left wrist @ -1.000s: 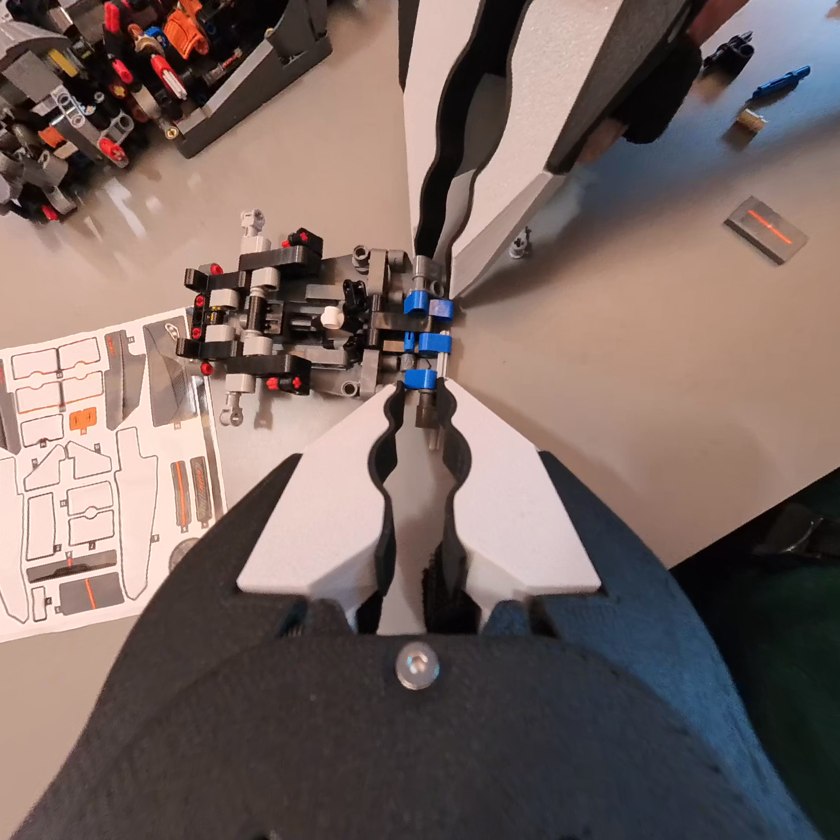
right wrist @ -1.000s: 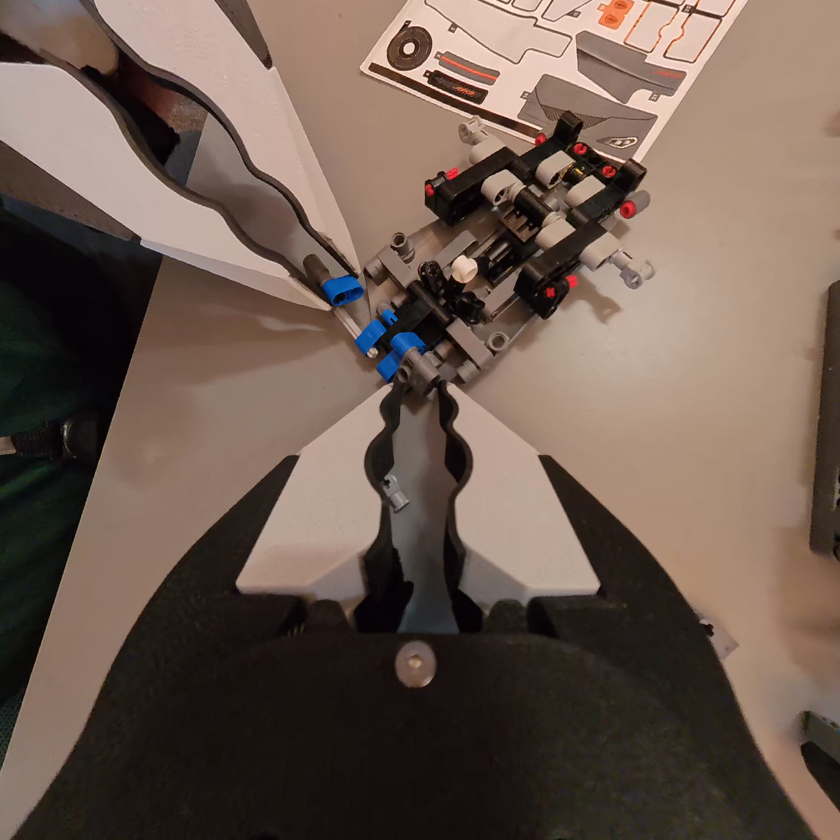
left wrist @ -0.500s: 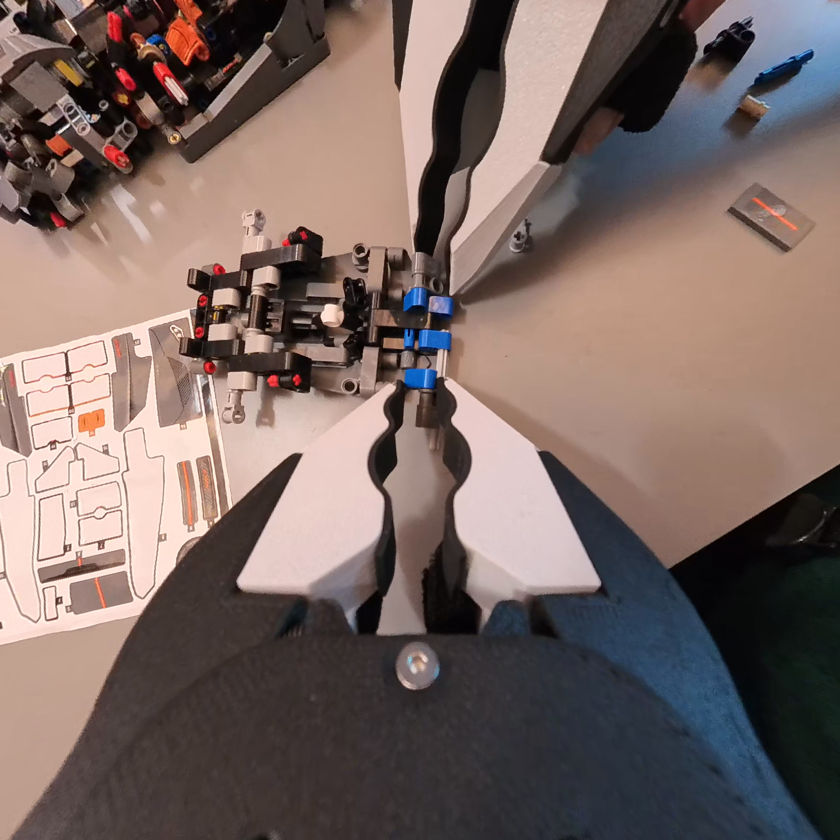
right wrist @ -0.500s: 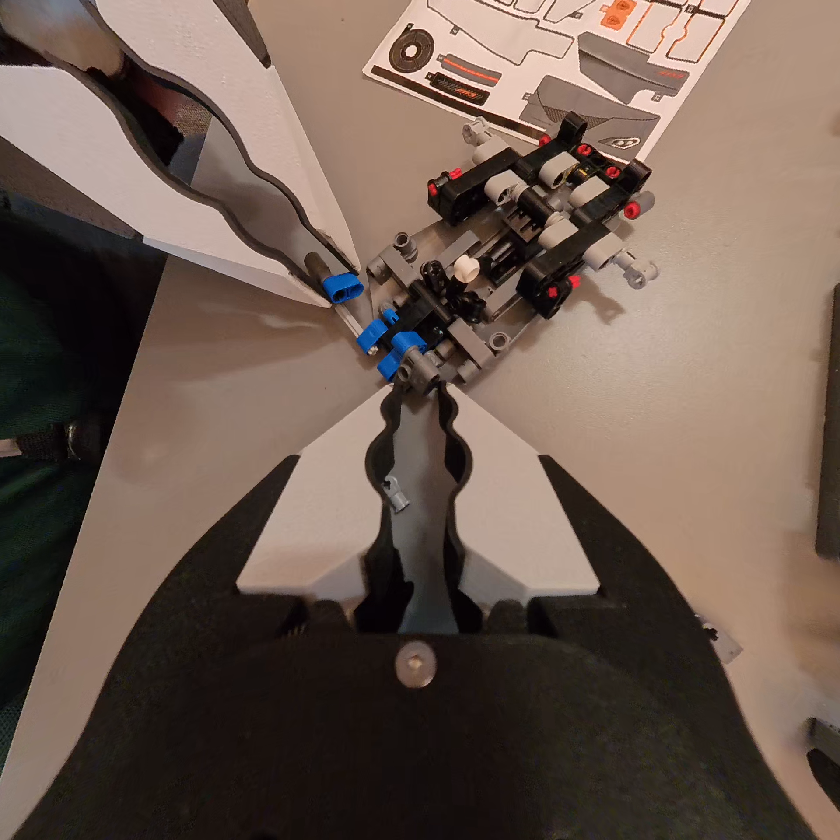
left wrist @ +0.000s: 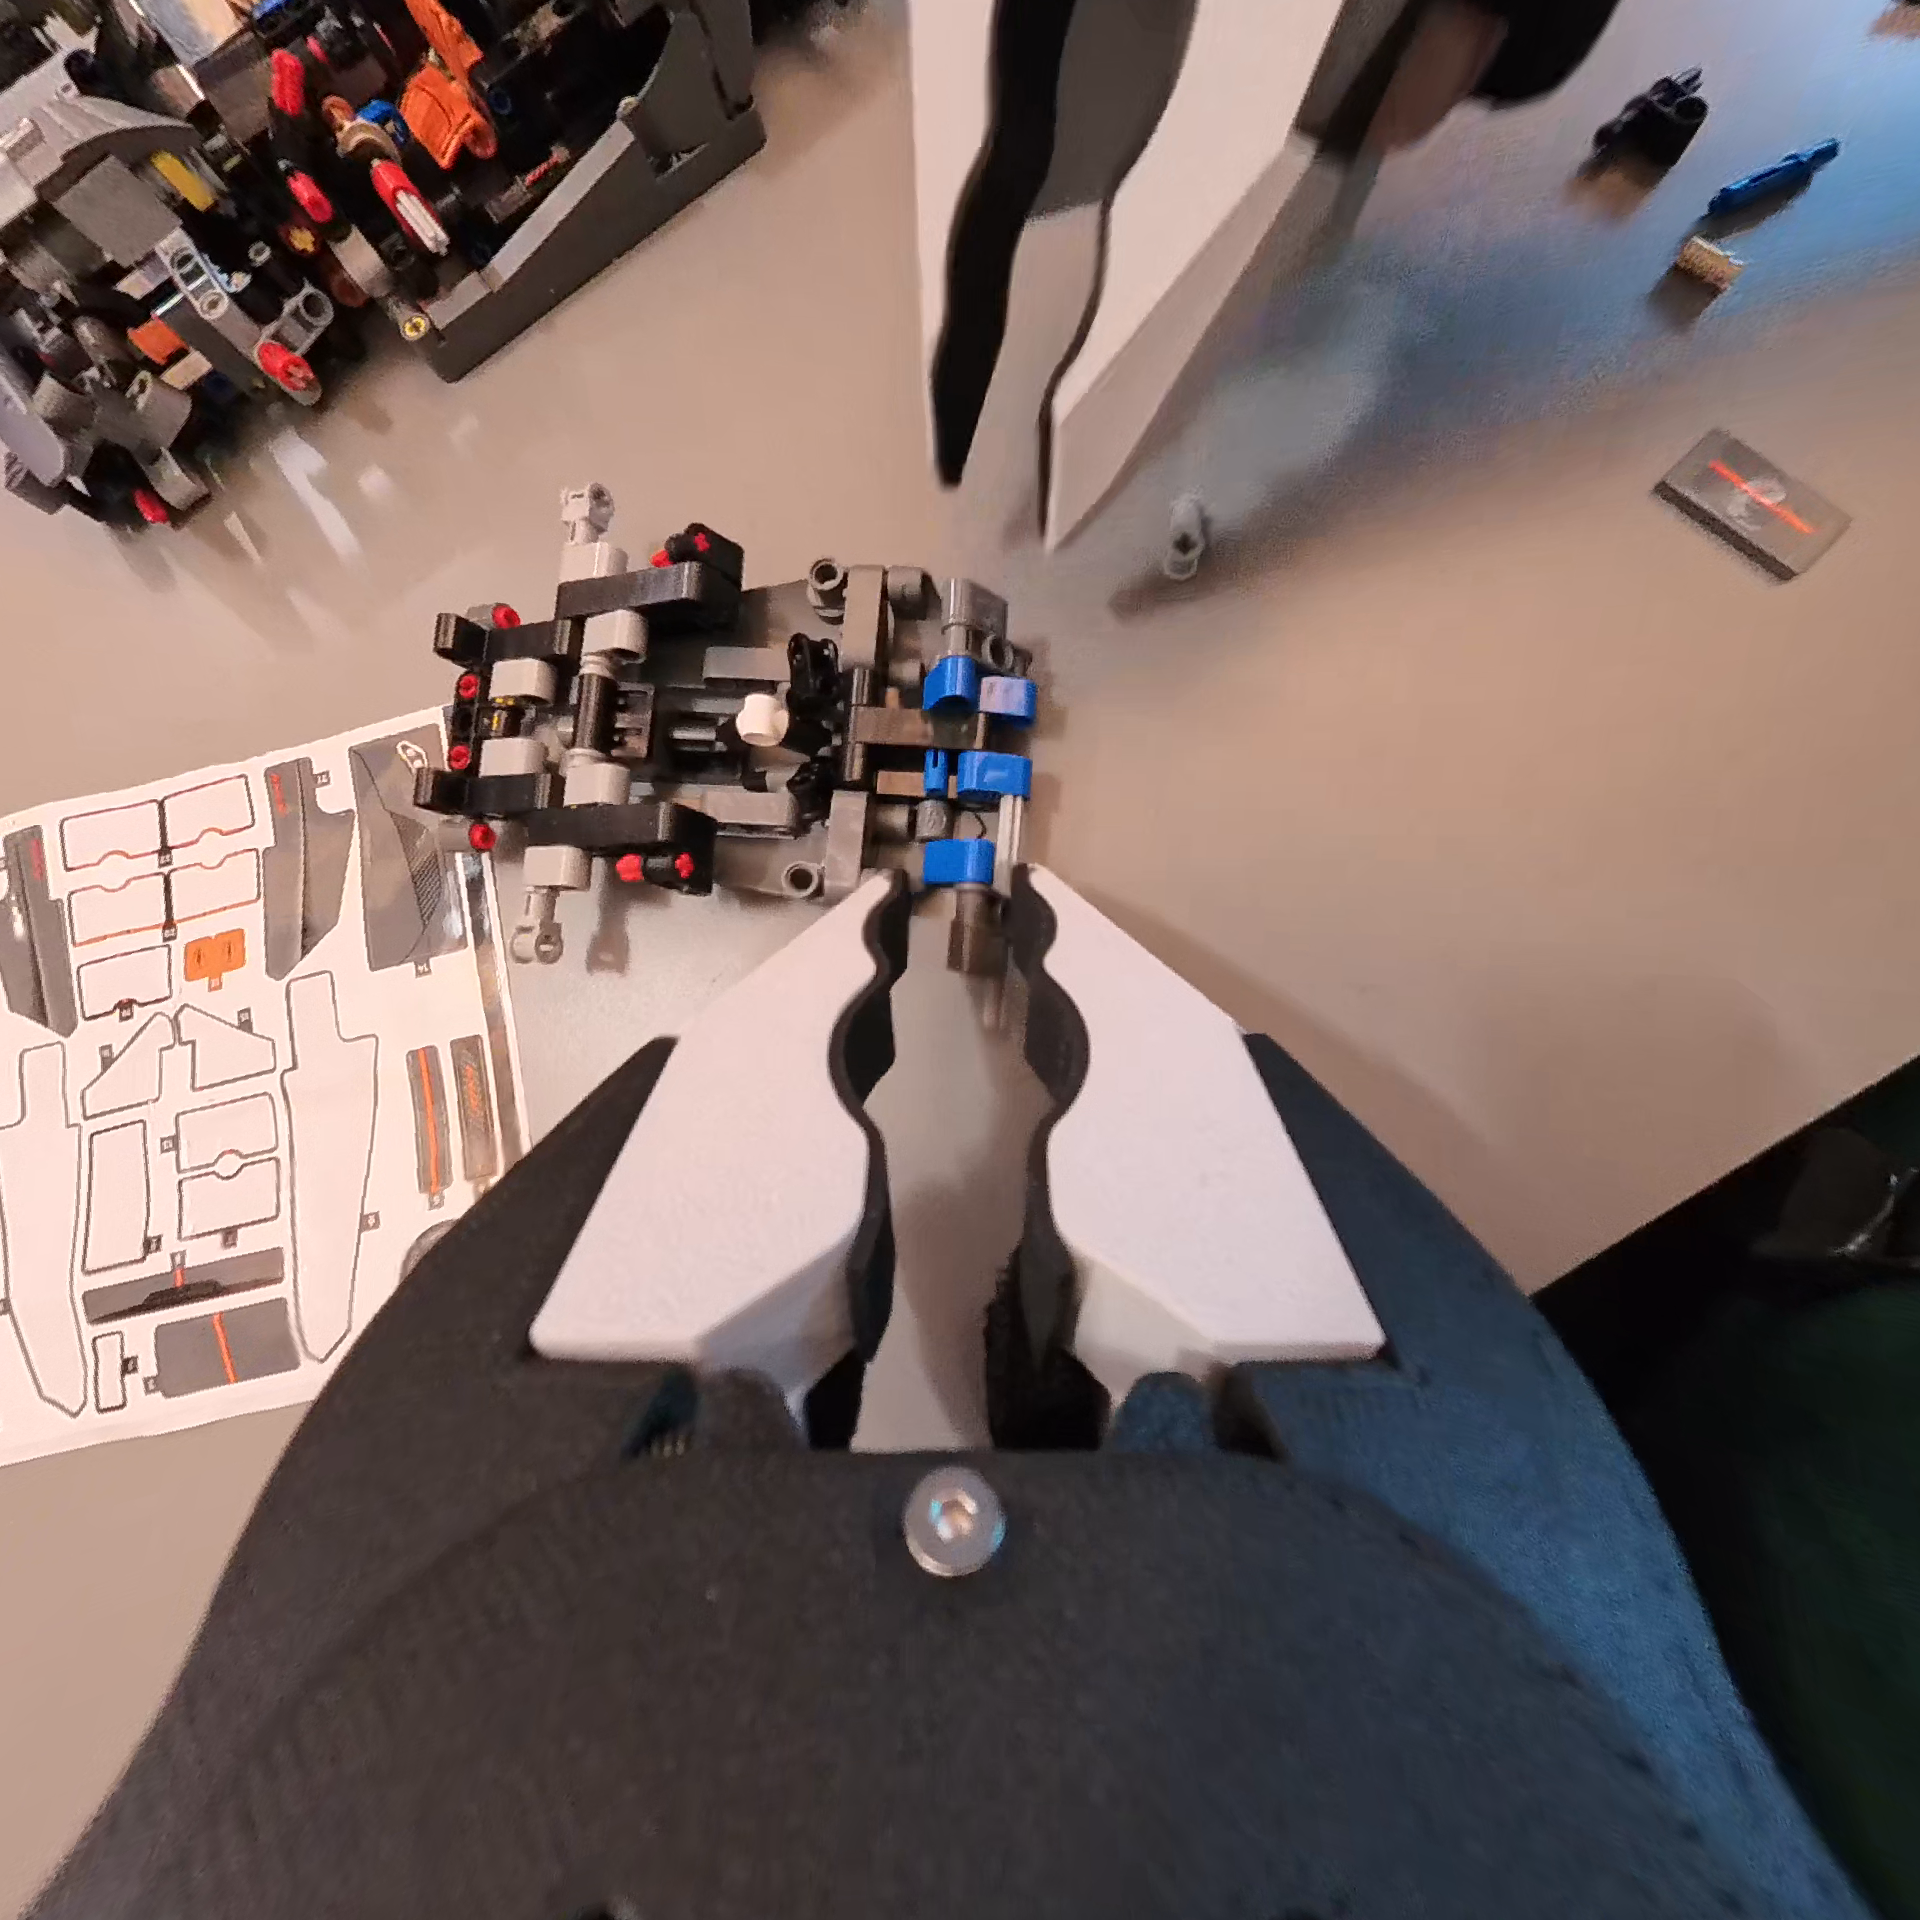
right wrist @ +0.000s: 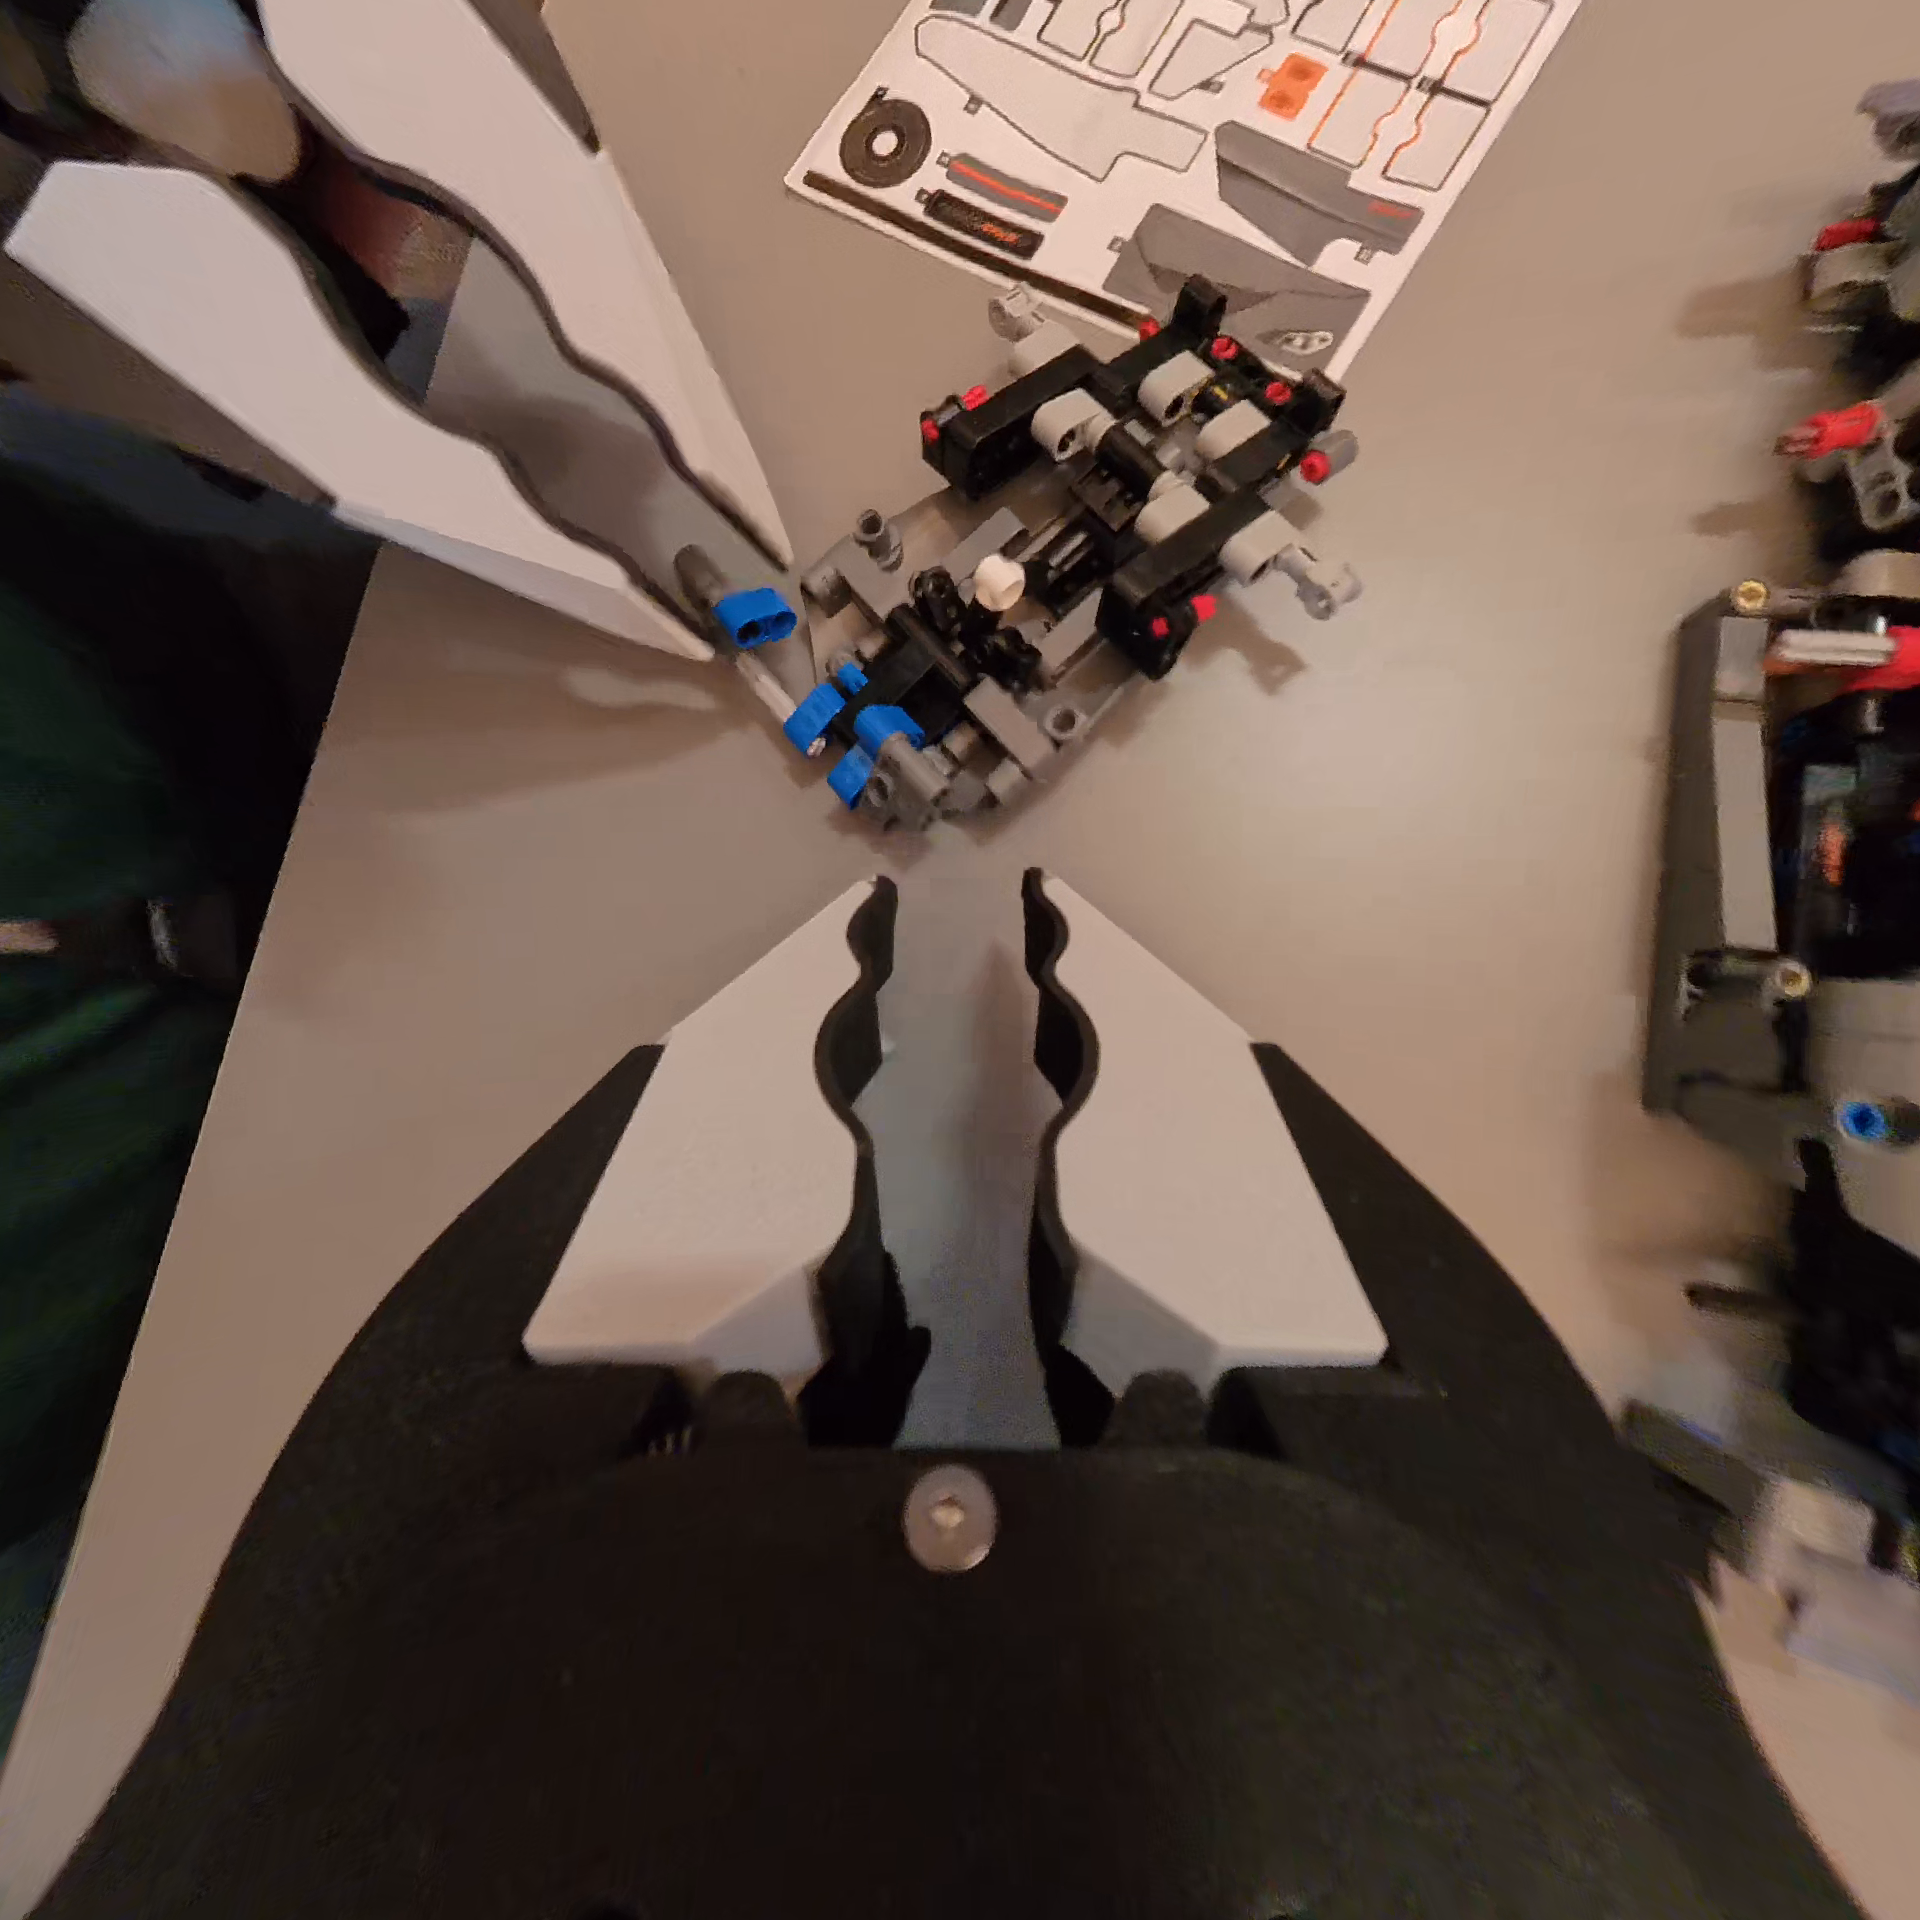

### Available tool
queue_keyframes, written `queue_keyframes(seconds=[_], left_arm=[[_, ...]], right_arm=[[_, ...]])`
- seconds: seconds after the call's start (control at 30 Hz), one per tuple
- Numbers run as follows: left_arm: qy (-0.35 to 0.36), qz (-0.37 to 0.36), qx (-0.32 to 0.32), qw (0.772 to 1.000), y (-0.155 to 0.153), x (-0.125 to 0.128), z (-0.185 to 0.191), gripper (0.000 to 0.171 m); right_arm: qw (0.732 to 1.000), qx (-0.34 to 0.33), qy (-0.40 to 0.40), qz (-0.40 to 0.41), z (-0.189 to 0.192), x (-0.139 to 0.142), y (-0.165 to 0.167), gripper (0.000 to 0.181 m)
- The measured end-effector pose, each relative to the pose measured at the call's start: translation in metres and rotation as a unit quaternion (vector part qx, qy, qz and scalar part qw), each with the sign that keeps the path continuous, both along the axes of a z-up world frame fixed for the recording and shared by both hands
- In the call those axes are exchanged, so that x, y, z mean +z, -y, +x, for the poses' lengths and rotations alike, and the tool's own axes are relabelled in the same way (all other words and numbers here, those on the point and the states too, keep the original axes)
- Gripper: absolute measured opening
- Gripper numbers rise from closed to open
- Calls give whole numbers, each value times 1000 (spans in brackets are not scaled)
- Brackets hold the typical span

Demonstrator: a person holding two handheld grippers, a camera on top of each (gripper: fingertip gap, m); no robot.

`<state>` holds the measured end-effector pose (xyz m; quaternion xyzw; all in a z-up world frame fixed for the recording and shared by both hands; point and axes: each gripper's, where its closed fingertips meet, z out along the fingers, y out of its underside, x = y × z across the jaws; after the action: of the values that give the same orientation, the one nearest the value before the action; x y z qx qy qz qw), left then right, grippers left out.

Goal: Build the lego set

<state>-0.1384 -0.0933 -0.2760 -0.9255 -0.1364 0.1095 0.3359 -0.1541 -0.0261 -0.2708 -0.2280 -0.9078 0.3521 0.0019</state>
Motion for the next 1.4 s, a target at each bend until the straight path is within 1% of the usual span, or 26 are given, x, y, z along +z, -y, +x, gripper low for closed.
queue_keyframes(seconds=[0.07, 0.17, 0.27, 0.37, 0.4, 0.43, 0.57, 0.63, 0.7, 0.77, 0.87, 1.0, 1.1, 1.17, 1.23, 1.3, 1.37, 1.4], left_arm=[[-1, 7, 2, 1000, 3, 1, 0, 20], [1, 20, 3, 1000, 6, 1, 1, 21], [7, 26, -1, 1000, 8, -4, 4, 22], [8, 28, -6, 1000, 9, -6, 5, 22], [8, 32, -7, 999, 9, -5, 5, 22], [7, 36, -8, 999, 10, -4, 4, 21], [0, 48, -6, 999, 13, 1, 1, 20], [-6, 56, -6, 998, 14, 4, 1, 21], [-31, 64, -19, 997, 11, 12, 2, 22], [-75, 72, -57, 993, 3, 23, 8, 23], [-134, 88, -130, 978, -16, 39, 27, 26], [-169, 99, -158, 968, -36, 42, 39, 29], [-193, 101, -173, 961, -43, 44, 45, 24], [-188, 103, -173, 961, -44, 42, 46, 24], [-177, 108, -172, 963, -43, 41, 46, 24], [-168, 109, -168, 965, -42, 39, 46, 24], [-158, 110, -173, 966, -43, 35, 51, 24], [-157, 109, -176, 966, -44, 33, 54, 24]], right_arm=[[1000, 10, 13, 5, 9, 6, -11, 22], [1000, 22, 8, 20, 24, 4, -20, 22], [999, 25, -4, 45, 31, -8, -18, 23], [997, 27, -6, 67, 35, -23, -14, 16], [998, 22, -9, 63, 34, -23, -12, 8], [998, 19, -5, 58, 34, -24, -10, 6], [999, 2, 10, 47, 34, -22, -7, 5], [999, -10, 32, 12, 36, -15, -1, 5], [996, -24, 69, -51, 38, -3, 8, 5], [986, -31, 113, -121, 41, 12, 16, 5], [964, -34, 169, -201, 46, 31, 25, 5], [944, -38, 212, -252, 54, 42, 33, 5], [944, -44, 214, -248, 62, 39, 34, 5], [958, -62, 185, -208, 67, 29, 24, 5], [972, -92, 145, -160, 71, 20, 3, 5], [971, -122, 137, -157, 80, 21, -17, 5], [970, -142, 118, -159, 89, 25, -30, 5], [971, -151, 111, -146, 93, 23, -35, 5]])
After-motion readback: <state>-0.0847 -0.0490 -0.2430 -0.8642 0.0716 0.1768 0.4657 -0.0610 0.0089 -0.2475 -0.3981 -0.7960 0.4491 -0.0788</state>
